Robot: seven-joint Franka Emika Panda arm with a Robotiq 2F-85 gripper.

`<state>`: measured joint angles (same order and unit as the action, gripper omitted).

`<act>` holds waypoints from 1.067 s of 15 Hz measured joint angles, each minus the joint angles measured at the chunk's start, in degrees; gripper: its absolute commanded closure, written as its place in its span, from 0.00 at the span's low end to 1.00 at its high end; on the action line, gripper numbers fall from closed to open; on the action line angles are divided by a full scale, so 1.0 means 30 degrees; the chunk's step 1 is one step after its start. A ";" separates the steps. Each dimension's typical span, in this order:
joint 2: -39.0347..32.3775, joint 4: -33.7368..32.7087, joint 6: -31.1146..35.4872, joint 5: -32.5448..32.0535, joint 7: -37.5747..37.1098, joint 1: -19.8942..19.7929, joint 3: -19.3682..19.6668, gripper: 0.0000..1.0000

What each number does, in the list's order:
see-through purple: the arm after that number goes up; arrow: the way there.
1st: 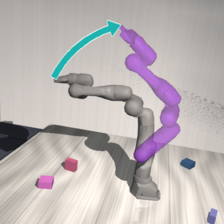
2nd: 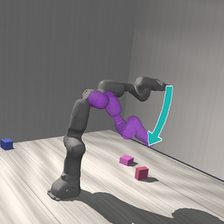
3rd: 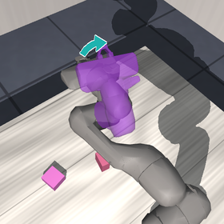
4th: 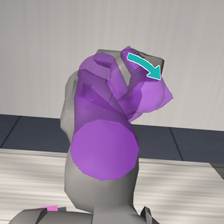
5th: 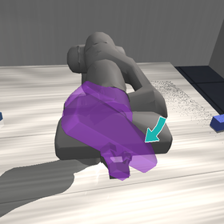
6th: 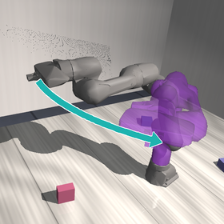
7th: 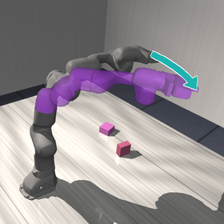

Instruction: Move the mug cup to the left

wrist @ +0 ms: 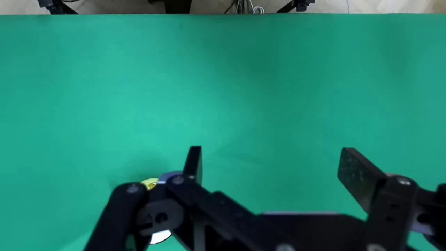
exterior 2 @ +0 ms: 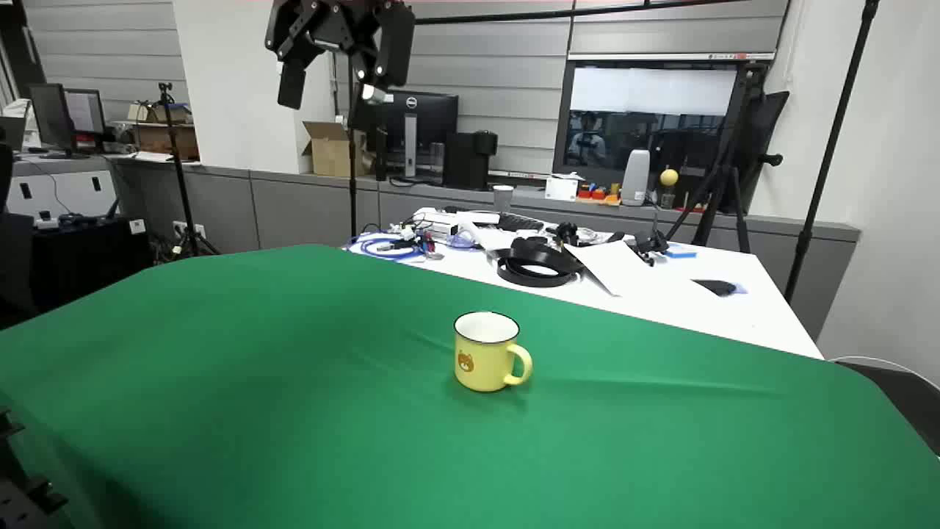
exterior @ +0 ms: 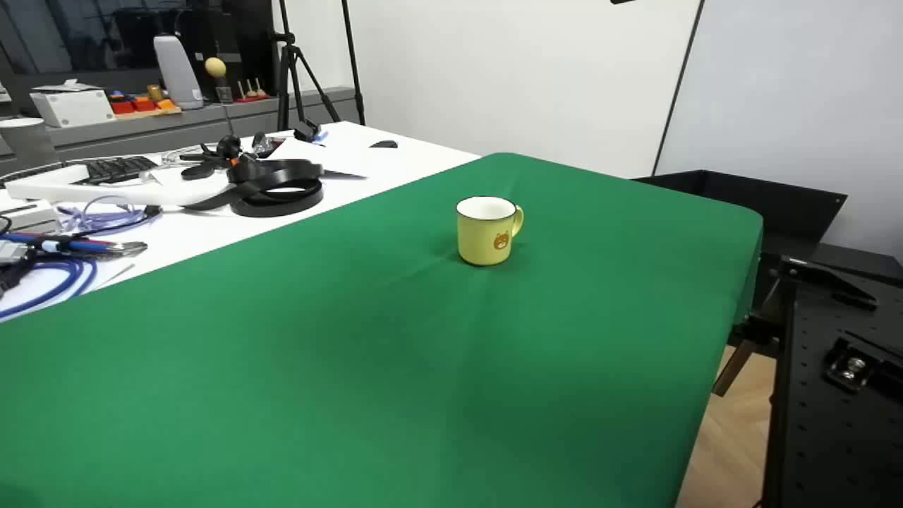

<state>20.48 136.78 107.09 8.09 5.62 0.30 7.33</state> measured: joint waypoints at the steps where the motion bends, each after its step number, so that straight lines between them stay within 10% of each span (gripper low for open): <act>1: -0.0001 0.0002 0.0024 0.0000 0.0001 0.0000 0.0000 0.00; 12: -0.0006 0.0011 0.0203 -0.0030 0.0007 -0.0045 -0.0027 0.00; 16: -0.0498 0.0028 0.3825 -0.1554 -0.0062 -0.1018 -0.0111 0.00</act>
<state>18.99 136.86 118.57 3.43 5.44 -2.75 7.00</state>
